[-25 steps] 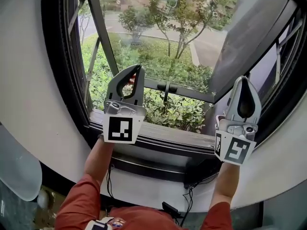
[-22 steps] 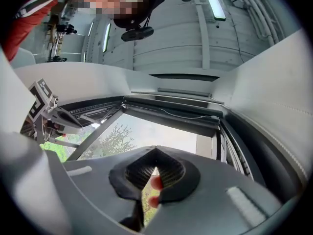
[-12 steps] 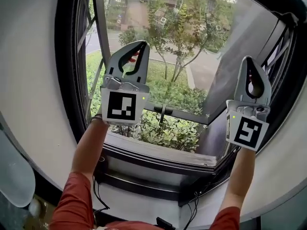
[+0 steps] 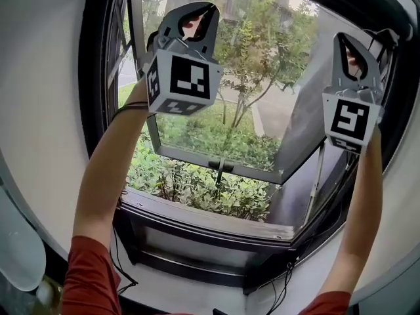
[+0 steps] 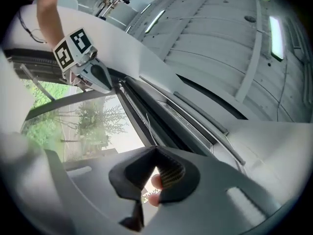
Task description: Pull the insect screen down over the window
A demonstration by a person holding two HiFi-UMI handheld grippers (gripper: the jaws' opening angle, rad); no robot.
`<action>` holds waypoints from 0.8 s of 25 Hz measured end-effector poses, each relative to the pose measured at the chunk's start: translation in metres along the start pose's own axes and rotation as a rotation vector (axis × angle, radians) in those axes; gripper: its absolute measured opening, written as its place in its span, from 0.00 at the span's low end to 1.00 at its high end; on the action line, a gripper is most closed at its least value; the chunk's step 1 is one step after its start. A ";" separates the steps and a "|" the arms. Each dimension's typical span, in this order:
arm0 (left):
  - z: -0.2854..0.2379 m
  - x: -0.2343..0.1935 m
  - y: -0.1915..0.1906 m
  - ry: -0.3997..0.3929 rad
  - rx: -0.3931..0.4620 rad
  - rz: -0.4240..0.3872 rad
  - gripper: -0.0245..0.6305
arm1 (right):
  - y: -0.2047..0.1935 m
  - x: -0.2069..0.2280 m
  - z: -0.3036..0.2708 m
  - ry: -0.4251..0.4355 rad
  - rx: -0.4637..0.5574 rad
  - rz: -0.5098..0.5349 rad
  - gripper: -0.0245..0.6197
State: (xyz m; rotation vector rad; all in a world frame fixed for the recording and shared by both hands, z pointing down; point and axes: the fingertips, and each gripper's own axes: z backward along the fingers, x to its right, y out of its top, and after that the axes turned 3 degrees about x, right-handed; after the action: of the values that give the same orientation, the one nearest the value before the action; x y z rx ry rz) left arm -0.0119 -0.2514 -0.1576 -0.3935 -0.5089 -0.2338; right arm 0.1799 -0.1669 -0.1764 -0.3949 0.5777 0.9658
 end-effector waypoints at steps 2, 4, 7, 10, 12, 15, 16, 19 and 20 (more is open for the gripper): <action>-0.017 -0.004 0.009 -0.007 0.007 -0.105 0.05 | 0.000 0.006 -0.012 0.018 -0.014 0.071 0.05; -0.032 -0.007 0.018 -0.014 0.013 -0.205 0.05 | 0.002 0.011 -0.022 0.025 -0.026 0.144 0.05; -0.051 -0.014 0.028 -0.018 -0.001 -0.324 0.05 | 0.006 0.019 -0.035 0.038 -0.033 0.217 0.05; -0.060 -0.019 0.036 -0.017 -0.009 -0.447 0.09 | -0.001 0.018 -0.047 0.119 -0.085 0.283 0.14; -0.065 -0.020 0.039 -0.025 -0.020 -0.521 0.14 | -0.007 0.018 -0.053 0.173 -0.130 0.325 0.20; -0.073 -0.021 0.040 -0.054 -0.060 -0.618 0.22 | -0.010 0.024 -0.062 0.189 -0.169 0.363 0.27; -0.077 -0.021 0.039 -0.074 -0.082 -0.642 0.26 | -0.015 0.025 -0.065 0.195 -0.188 0.388 0.29; -0.086 -0.020 0.032 -0.128 -0.149 -0.693 0.31 | -0.027 0.023 -0.071 0.226 -0.242 0.469 0.32; -0.088 -0.021 0.029 -0.139 -0.170 -0.700 0.32 | -0.029 0.021 -0.073 0.236 -0.255 0.485 0.33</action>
State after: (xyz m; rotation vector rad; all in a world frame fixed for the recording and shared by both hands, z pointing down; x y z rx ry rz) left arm 0.0173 -0.2601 -0.2479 -0.3872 -0.7558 -0.9350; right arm 0.1938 -0.2083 -0.2449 -0.6182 0.7877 1.4784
